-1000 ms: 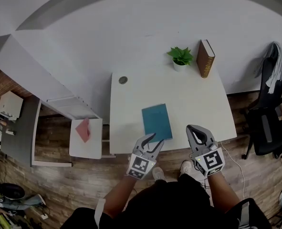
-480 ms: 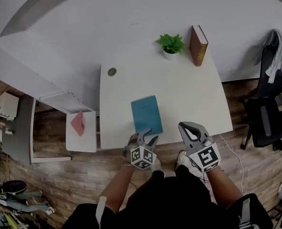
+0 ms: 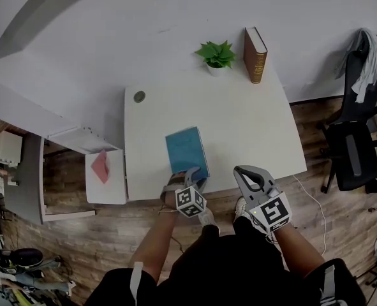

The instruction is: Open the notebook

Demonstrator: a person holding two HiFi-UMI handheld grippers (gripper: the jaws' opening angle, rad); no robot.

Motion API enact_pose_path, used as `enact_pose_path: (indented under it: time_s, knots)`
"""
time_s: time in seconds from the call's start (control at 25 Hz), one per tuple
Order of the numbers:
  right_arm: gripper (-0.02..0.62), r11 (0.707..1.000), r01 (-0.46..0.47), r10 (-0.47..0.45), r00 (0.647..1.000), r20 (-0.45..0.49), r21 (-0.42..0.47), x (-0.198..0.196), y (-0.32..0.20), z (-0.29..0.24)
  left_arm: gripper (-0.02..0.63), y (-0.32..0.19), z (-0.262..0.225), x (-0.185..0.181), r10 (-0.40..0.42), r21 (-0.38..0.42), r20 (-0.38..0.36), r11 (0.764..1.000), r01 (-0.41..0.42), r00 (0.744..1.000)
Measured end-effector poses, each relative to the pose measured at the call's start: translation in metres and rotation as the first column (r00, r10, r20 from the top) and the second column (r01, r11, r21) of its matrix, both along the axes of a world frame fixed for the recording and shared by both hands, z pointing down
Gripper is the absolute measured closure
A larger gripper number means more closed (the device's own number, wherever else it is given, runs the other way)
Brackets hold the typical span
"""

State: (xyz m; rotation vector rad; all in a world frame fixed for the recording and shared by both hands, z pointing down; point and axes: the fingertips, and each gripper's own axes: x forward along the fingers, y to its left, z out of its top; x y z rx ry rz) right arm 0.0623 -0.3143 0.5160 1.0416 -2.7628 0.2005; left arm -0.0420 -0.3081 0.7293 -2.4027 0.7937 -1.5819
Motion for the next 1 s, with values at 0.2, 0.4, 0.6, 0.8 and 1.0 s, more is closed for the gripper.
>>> enact_pose_path:
  time_s: [0.2,0.4,0.6,0.8,1.0]
  knots:
    - [0.592,1.0,0.003,-0.003,1.0,-0.004,0.01,0.007,-0.001,0.0,0.422,-0.002,0.003,0.001,0.003,-0.027,0.014,1.0,-0.002,1.0]
    - [0.594,1.0,-0.012,0.012,1.0,0.019,0.0,0.007,0.001,-0.001,0.486,0.005,0.005,0.004,-0.013,-0.074,-0.027,0.997,0.01,1.0]
    - [0.594,1.0,-0.015,0.015,1.0,0.023,-0.007,0.012,0.003,-0.003,0.587,0.011,-0.002,0.007,-0.06,-0.074,-0.081,0.996,0.054,0.995]
    - [0.594,1.0,0.004,-0.004,1.0,0.0,-0.012,0.013,0.006,-0.002,0.597,0.01,-0.017,0.005,-0.143,-0.076,-0.166,0.988,0.132,0.976]
    - [0.594,0.999,0.037,-0.037,0.999,0.016,0.004,0.0,0.008,-0.009,0.6,0.006,-0.039,-0.006,-0.278,-0.093,-0.332,0.96,0.262,0.901]
